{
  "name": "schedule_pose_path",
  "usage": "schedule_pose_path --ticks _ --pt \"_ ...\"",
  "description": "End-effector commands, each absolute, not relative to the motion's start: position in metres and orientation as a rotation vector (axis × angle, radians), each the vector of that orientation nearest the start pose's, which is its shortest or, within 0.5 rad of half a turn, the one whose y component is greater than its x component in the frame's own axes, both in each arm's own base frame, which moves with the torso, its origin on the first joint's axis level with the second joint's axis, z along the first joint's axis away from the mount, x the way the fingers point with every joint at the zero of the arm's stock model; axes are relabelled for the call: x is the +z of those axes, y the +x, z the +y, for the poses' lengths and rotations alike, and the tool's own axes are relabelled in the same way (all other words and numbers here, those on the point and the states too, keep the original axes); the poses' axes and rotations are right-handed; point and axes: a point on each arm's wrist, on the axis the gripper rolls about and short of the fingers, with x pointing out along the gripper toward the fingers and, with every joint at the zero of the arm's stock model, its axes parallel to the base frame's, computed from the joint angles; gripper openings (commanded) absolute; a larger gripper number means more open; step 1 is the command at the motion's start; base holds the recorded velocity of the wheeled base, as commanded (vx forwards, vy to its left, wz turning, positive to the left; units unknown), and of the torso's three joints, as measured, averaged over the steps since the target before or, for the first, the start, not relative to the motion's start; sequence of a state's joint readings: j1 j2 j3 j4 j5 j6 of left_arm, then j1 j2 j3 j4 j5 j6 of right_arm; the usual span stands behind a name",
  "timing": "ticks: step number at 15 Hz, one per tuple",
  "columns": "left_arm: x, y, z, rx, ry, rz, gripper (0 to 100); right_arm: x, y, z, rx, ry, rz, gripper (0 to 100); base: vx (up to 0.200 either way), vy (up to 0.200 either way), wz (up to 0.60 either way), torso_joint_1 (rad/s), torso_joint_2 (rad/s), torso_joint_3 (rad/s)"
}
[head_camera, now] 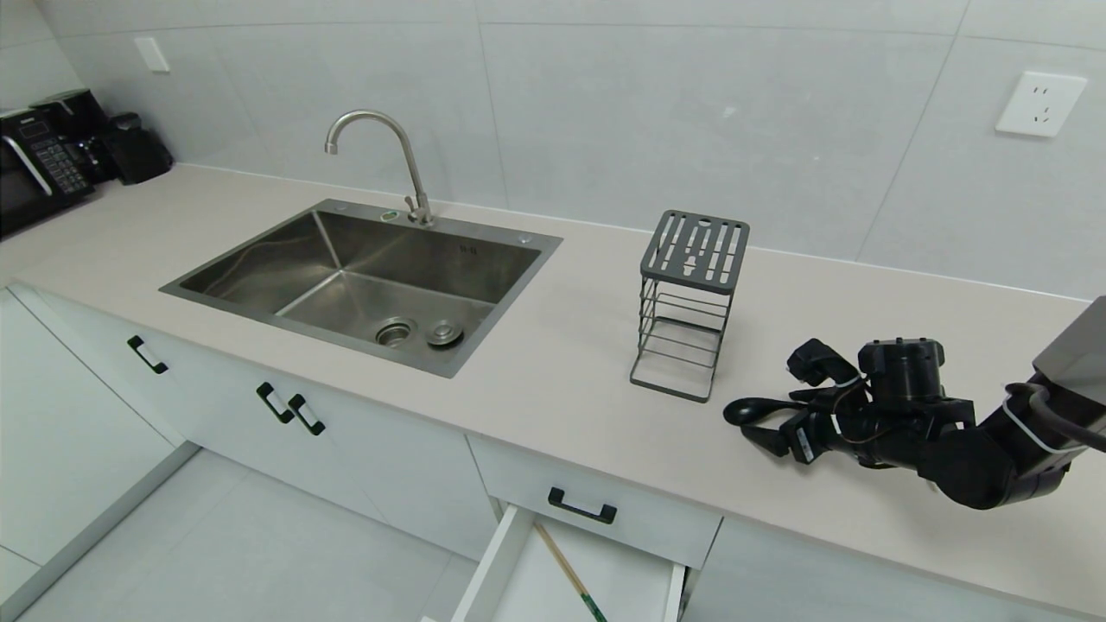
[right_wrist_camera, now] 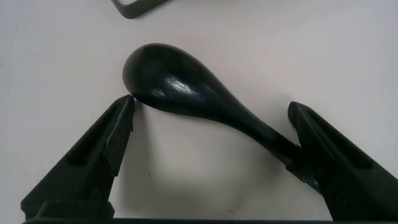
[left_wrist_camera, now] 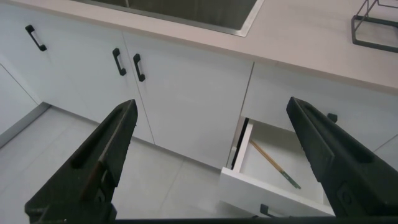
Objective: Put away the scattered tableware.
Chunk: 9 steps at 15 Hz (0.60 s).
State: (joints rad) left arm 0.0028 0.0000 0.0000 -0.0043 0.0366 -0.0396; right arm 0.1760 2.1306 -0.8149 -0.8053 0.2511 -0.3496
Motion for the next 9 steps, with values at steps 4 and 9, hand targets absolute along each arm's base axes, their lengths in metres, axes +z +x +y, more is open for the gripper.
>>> schedule_pose_path --ticks 4,9 --pt "0.076 -0.023 0.001 0.040 -0.040 -0.005 100 0.052 0.357 0.069 0.512 -0.342 0.442 0 0.000 0.000 0.00 0.000 0.00 0.000" --pt "0.076 -0.023 0.001 0.040 -0.040 -0.005 100 0.066 0.352 0.069 0.505 -0.345 0.410 0 0.000 0.000 0.00 0.000 0.00 0.000"
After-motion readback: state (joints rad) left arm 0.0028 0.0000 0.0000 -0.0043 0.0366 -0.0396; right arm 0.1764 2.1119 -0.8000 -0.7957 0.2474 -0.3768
